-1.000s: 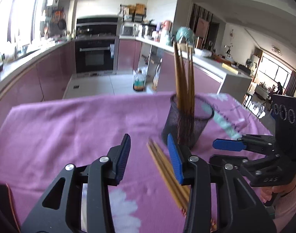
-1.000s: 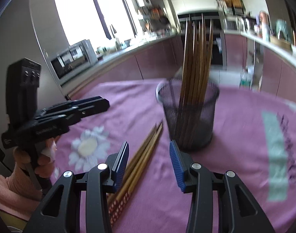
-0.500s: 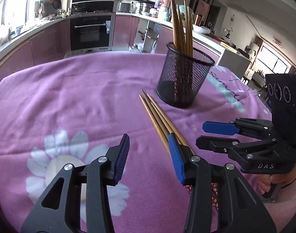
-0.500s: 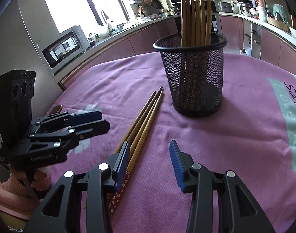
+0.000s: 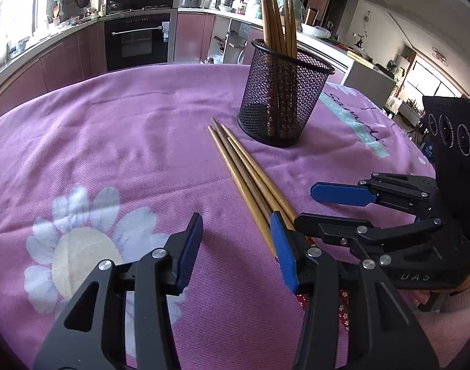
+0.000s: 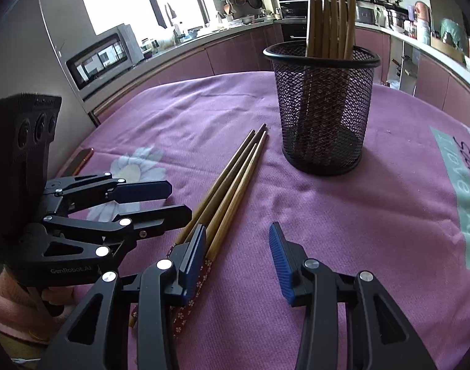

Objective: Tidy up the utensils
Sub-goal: 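Pull both open tools back from the cup toward the pile, then close the right tool on a chopstick while the left tool grasps another chopstick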

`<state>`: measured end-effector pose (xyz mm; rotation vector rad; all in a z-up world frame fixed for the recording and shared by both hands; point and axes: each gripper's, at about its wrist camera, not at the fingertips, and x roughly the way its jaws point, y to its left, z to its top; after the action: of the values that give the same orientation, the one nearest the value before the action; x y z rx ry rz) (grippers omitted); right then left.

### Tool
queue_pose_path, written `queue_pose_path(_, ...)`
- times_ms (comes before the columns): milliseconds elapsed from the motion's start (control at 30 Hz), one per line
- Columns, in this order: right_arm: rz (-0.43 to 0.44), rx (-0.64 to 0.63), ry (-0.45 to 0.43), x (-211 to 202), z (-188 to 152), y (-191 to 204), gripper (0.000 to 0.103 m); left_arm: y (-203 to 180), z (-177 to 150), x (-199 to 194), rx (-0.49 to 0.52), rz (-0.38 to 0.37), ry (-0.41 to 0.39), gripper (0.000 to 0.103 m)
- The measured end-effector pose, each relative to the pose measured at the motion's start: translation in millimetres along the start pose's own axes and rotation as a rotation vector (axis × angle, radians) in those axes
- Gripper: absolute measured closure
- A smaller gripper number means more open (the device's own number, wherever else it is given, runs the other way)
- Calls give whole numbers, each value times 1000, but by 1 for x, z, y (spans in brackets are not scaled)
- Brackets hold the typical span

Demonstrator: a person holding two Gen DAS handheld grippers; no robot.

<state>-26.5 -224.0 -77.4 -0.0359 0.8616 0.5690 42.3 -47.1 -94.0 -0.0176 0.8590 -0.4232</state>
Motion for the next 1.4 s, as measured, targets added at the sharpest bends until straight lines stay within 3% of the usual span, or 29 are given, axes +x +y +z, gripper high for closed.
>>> queue_pose_path(400, -35, -26, 2, 2, -1, 3, 63, -5, -1, 6, 36, 27, 13, 56)
queue_pose_path(567, -55, -30, 1, 2, -2, 2, 69, -9, 0, 8, 56, 53, 13, 57)
queue_pose_path(800, -67, -23, 4, 1, -2, -1, 75, -2, 0, 7, 55, 59, 26, 70)
queue_pose_path(933, -69, -25, 5, 1, -1, -2, 75, 4, 1, 6, 29, 36, 28, 71)
queue_pose_path(1400, -81, -32, 24, 13, 15, 0, 76, 1, 13, 19, 42, 81, 32, 71)
